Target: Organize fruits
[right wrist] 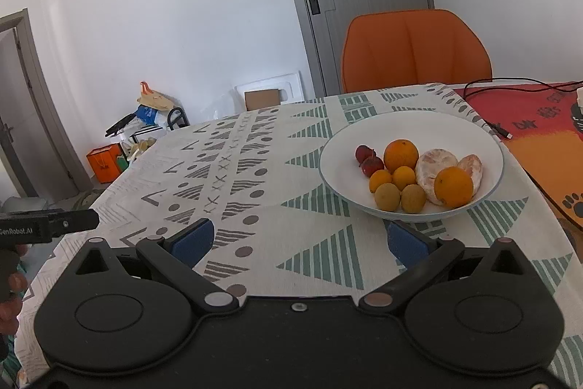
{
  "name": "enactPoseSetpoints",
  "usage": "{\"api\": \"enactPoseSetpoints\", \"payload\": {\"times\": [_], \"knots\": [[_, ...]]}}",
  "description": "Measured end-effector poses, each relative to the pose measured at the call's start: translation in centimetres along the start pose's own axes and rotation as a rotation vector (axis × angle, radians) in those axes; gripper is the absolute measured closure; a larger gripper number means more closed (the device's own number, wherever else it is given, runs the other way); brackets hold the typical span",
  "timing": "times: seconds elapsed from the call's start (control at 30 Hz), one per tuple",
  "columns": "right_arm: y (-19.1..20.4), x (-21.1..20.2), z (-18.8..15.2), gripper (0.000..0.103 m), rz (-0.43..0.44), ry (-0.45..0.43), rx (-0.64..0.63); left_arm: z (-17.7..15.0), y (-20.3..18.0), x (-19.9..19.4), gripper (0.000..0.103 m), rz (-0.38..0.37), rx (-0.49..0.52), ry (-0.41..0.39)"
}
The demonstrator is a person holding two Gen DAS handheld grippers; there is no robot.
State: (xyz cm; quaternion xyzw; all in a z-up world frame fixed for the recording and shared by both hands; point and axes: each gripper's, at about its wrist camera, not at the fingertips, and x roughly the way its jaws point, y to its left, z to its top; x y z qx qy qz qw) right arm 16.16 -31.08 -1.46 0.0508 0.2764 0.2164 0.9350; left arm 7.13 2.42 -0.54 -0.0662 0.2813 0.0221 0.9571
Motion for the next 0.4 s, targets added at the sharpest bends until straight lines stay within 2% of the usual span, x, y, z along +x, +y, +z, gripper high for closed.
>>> {"api": "enactPoseSetpoints", "payload": {"times": [0.4], "knots": [[0.09,0.44,-0.30,0.000,-0.015,0.002,-0.005,-0.06,-0.18,0.44,0.000,-0.028,0.000,-0.001]]}}
